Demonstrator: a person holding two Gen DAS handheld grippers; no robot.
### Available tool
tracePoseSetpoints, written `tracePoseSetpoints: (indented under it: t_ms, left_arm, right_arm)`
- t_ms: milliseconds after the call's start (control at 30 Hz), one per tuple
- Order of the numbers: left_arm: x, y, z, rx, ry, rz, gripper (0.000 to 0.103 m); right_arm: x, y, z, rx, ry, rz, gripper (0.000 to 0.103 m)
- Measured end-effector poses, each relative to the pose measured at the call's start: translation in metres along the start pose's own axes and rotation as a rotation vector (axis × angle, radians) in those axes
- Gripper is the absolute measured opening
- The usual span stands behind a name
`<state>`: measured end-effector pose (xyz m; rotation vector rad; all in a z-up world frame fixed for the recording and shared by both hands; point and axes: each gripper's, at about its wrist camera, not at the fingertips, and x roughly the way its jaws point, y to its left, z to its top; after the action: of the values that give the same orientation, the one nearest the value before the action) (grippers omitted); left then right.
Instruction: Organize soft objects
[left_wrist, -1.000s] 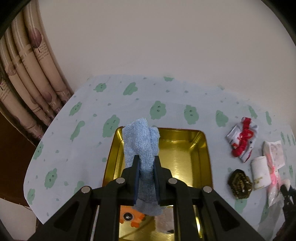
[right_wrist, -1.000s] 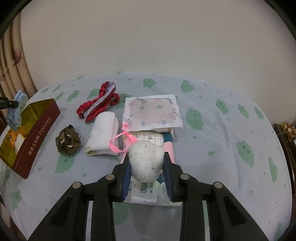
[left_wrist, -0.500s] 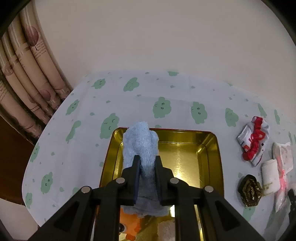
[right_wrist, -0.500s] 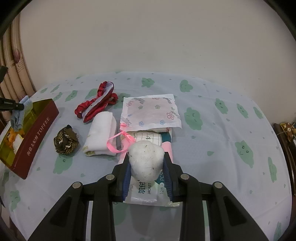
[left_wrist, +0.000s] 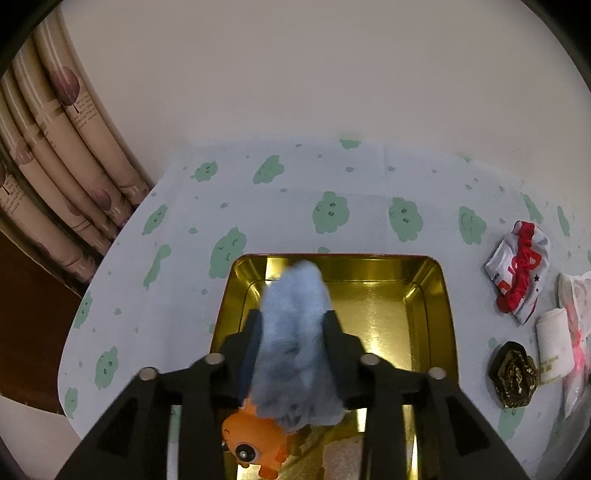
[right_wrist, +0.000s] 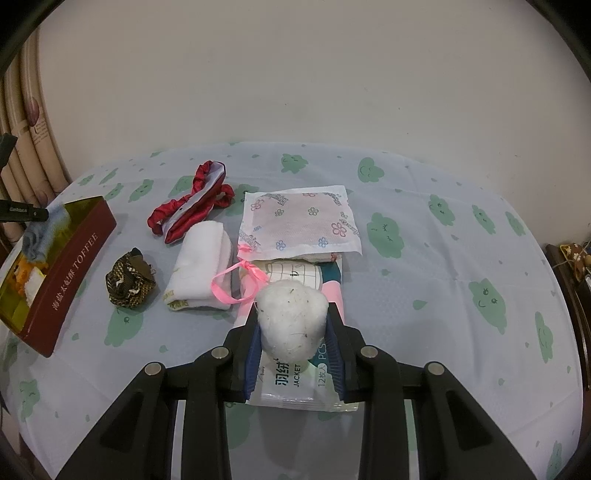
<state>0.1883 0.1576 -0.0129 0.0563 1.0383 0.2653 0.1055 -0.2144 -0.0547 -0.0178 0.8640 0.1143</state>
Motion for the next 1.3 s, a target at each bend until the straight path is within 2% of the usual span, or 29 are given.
tracePoseSetpoints:
  t_ms: [600,1100,1300]
  left_arm:
    - [-0.021,-0.017,-0.006,0.062,-0.053,0.005,0.036]
    - [-0.025,-0.01,-0.032,0.039,-0.056,-0.031,0.036]
    - [-0.031,0.001,-0.043,0.027,-0.089,-0.008,0.036]
  right_arm:
    - [-0.001,0.002,-0.001,-0.001,-0.003,-0.002,0.029]
    - [-0.01,0.012,0.002,-0.025,-0.038,0.009,0.029]
    - [-0.011,0.021,0.0,-0.014,-0.029,0.039,0.029]
